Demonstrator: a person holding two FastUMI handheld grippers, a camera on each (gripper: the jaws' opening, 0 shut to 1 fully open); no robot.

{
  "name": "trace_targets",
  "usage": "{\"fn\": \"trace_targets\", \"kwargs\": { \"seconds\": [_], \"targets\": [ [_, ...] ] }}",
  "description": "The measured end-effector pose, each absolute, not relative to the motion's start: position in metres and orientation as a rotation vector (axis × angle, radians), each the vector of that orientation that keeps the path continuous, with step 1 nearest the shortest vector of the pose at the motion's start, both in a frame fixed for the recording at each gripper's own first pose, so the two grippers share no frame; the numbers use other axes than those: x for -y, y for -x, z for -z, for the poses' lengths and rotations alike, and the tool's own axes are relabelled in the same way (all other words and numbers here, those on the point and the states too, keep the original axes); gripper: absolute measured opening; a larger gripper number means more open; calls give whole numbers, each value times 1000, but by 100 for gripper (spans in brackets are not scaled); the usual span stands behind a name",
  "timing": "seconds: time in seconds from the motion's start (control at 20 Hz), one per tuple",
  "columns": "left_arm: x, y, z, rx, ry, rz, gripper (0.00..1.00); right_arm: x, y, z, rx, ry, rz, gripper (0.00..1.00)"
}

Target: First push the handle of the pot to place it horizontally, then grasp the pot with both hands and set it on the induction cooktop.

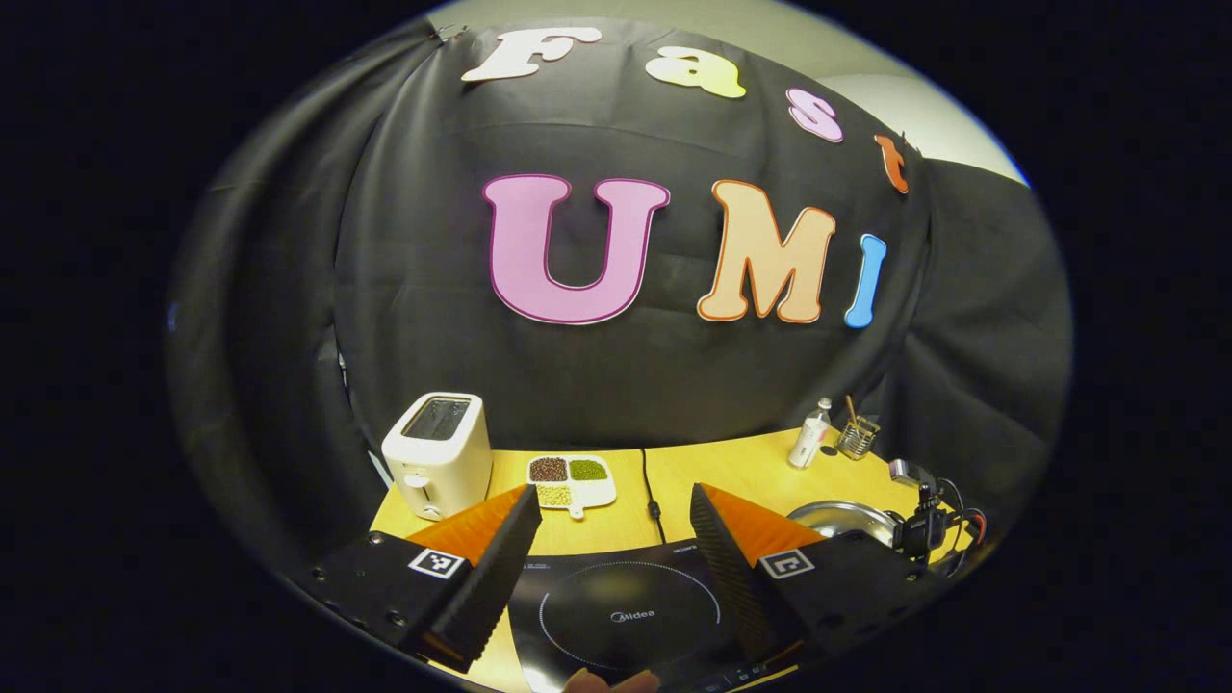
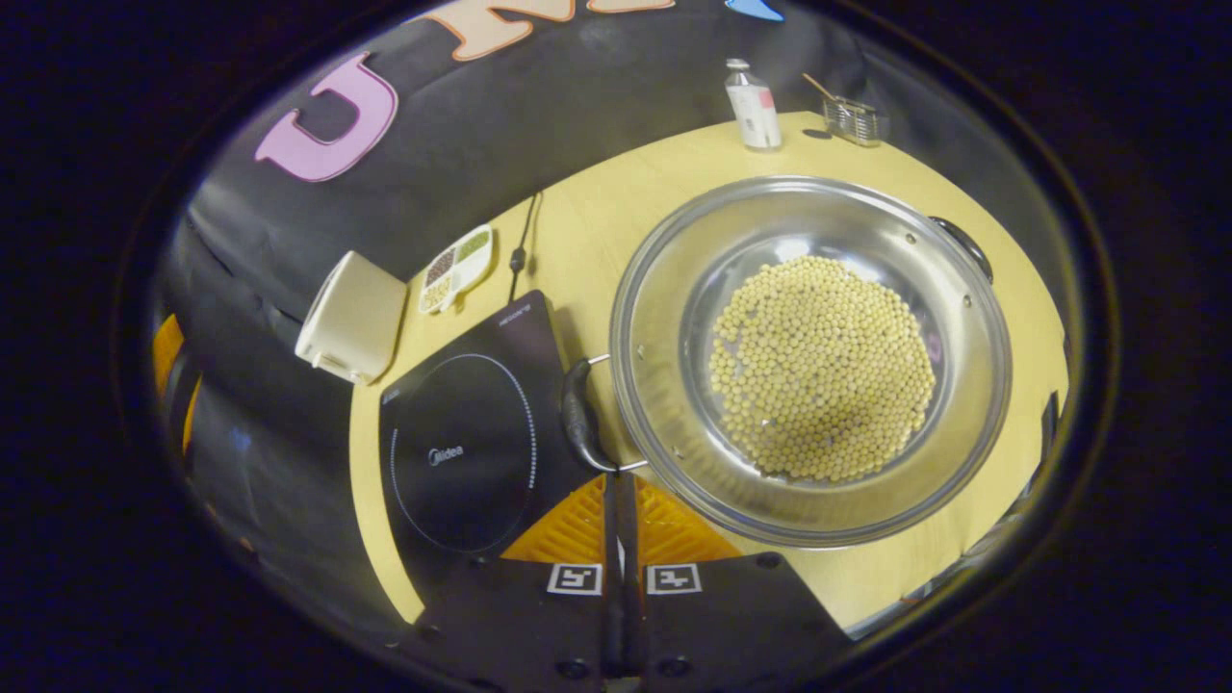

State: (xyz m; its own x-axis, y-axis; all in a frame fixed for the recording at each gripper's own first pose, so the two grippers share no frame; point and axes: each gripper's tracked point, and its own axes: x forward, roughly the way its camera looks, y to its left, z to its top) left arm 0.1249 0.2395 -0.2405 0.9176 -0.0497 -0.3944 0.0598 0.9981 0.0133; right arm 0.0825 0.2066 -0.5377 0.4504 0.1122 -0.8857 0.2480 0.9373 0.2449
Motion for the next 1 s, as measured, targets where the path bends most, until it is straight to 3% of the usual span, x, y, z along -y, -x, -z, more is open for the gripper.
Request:
{"fn": "trace_targets", "kwargs": {
  "seconds": [0.25,0.5,0.55,0.6,0.7,0.75,0.9,1.0],
  "targets": [
    [-221,-116,253,-458,15,91,95,-172,-89,518,-991,-332,138,0],
    [-191,-103,274,-522,29,157,95,-109,-94,485,-894,-294,218,16],
    [-185,-102,279,-535,36,164,95,-96,-98,483,-878,-270,230,27],
    [-177,-100,284,-553,42,169,95,-82,-99,479,-872,-247,239,16],
    [-161,-97,299,-597,48,179,95,-59,-103,474,-867,-211,252,34],
    [-152,-95,305,-615,50,188,95,-45,-105,472,-862,-185,262,27],
    [-128,-91,326,-686,54,205,95,-16,-114,470,-851,-130,262,50],
    [-114,-88,340,-730,68,186,95,-2,-121,472,-861,-117,245,56]
  ]
}}
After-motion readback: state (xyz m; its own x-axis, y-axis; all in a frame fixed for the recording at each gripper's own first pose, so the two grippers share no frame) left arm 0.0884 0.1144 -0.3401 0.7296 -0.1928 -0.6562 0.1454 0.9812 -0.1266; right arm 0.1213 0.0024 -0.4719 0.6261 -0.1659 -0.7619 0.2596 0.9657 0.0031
